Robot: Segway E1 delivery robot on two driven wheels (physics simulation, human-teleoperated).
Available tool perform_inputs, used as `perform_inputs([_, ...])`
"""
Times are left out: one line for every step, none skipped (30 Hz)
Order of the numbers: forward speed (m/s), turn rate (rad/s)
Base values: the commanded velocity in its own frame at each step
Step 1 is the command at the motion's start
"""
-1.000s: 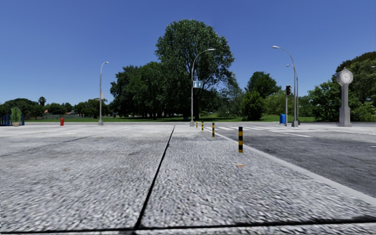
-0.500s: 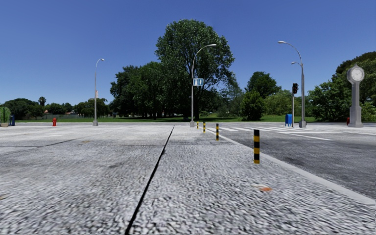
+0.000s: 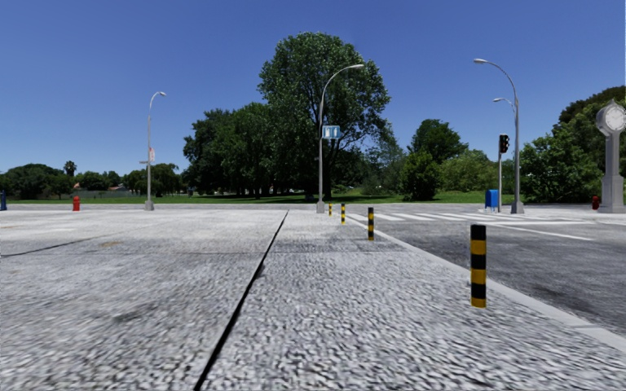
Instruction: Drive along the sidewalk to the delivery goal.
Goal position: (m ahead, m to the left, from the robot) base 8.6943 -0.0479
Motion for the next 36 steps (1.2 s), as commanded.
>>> perform_inputs([2.0,0.0])
perform_inputs([2.0,0.0])
perform_inputs([2.0,0.0])
perform_inputs([2.0,0.0])
perform_inputs([2.0,0.0])
perform_inputs([2.0,0.0])
perform_inputs([2.0,0.0])
perform_inputs([2.0,0.0])
perform_inputs([2.0,0.0])
perform_inputs([2.0,0.0])
perform_inputs([2.0,0.0])
perform_inputs([2.0,0.0])
perform_inputs([2.0,0.0])
perform_inputs([2.0,0.0])
perform_inputs([2.0,0.0])
perform_inputs([2.0,0.0])
perform_inputs([2.0,0.0])
perform_inputs([2.0,0.0])
perform_inputs([2.0,0.0])
perform_inputs([2.0,0.0])
perform_inputs([2.0,0.0])
perform_inputs([2.0,0.0])
perform_inputs([2.0,0.0])
perform_inputs([2.0,0.0])
perform_inputs([2.0,0.0])
perform_inputs([2.0,0.0])
perform_inputs([2.0,0.0])
perform_inputs([2.0,0.0])
perform_inputs([2.0,0.0])
perform_inputs([2.0,0.0])
perform_inputs([2.0,0.0])
perform_inputs([2.0,0.0])
perform_inputs([2.0,0.0])
perform_inputs([2.0,0.0])
perform_inputs([2.0,0.0])
perform_inputs([2.0,0.0])
